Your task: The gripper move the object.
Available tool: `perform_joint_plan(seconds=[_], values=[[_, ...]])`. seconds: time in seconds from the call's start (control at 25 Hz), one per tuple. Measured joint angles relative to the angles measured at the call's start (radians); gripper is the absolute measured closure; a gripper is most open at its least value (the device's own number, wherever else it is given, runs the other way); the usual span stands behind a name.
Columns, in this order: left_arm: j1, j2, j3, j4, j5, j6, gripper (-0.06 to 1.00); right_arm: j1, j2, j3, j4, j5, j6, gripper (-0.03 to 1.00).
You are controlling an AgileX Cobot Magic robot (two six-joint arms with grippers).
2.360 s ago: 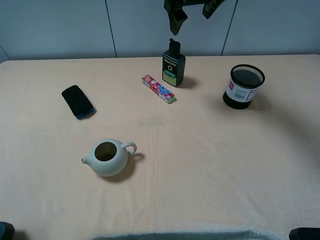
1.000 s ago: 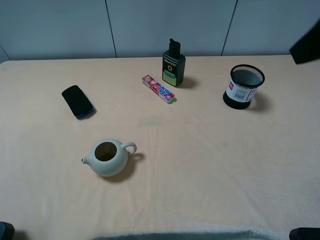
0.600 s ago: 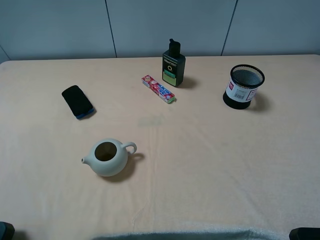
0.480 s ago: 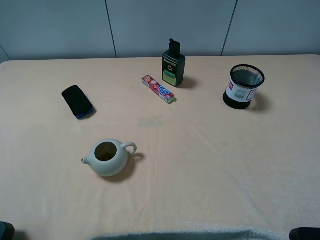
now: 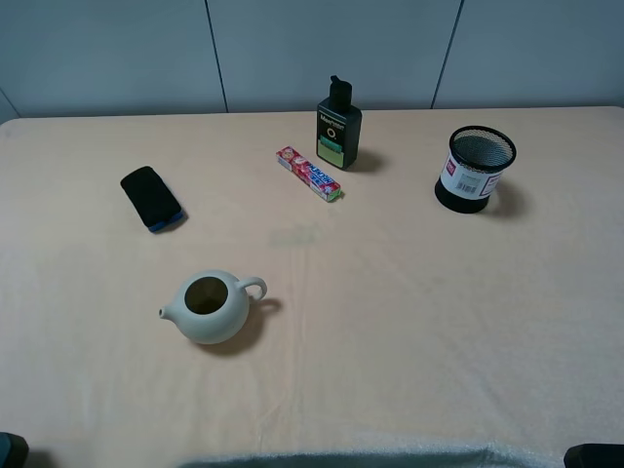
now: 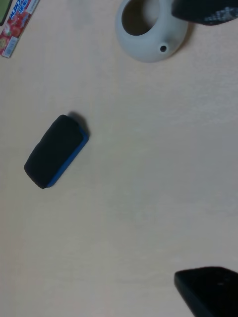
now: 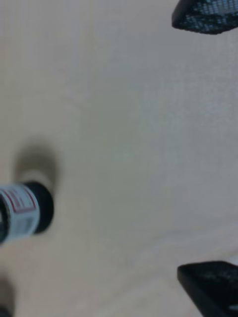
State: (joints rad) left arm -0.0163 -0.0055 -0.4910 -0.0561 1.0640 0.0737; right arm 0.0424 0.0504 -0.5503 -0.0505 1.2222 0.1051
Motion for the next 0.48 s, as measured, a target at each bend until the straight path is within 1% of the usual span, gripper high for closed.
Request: perform_joint_plan(seconds=[0.08,0.2,0.48], values=[[0.000,0.000,0.000,0.000,0.000,0.000,-0.05,-0.026,-0.046,0.005,0.000,-0.005,-0.001,0.27],[0.000,0.000,0.000,0.000,0.000,0.000,-0.05,-0.034,-0.055,0.007,0.000,-0.017,-0.003,0.27],[0.000,0.000,0.000,0.000,0.000,0.000,-0.05,-0.034,-0.056,0.018,-0.005,-0.104,-0.005,0.27]])
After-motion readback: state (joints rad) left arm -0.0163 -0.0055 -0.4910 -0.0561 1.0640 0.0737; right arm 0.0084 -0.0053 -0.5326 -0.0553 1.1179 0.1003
